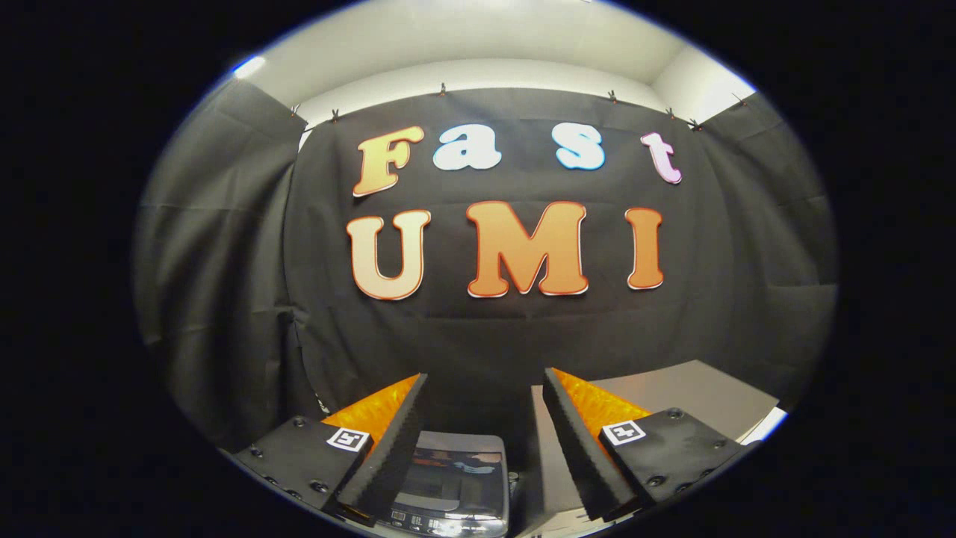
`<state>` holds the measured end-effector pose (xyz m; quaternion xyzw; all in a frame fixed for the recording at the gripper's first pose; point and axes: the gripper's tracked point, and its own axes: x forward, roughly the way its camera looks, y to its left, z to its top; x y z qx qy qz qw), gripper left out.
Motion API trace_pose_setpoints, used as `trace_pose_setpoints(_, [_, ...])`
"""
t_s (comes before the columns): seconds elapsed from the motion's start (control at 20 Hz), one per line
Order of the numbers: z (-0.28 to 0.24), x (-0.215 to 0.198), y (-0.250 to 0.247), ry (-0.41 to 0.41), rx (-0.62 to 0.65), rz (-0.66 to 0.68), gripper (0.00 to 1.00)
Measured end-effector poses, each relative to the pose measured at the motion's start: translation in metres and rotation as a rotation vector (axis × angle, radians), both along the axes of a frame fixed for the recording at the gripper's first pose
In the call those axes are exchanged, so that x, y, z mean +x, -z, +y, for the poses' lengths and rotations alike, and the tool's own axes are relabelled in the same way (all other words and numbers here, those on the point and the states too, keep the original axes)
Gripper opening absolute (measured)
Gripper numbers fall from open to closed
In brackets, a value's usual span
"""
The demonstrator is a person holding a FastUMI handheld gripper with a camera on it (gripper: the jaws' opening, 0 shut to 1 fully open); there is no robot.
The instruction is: Put the clothes into the washing machine and then close the washing machine lid.
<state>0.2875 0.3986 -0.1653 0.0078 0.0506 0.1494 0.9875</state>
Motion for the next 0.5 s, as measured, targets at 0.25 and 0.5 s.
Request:
trace_pose_setpoints(0.25, [-0.081, -0.042, -0.049, 0.038, -0.021, -0.042, 0.98])
trace_pose_setpoints(0.5, [-0.155, -0.083, -0.067, 0.068, -0.038, -0.056, 0.98])
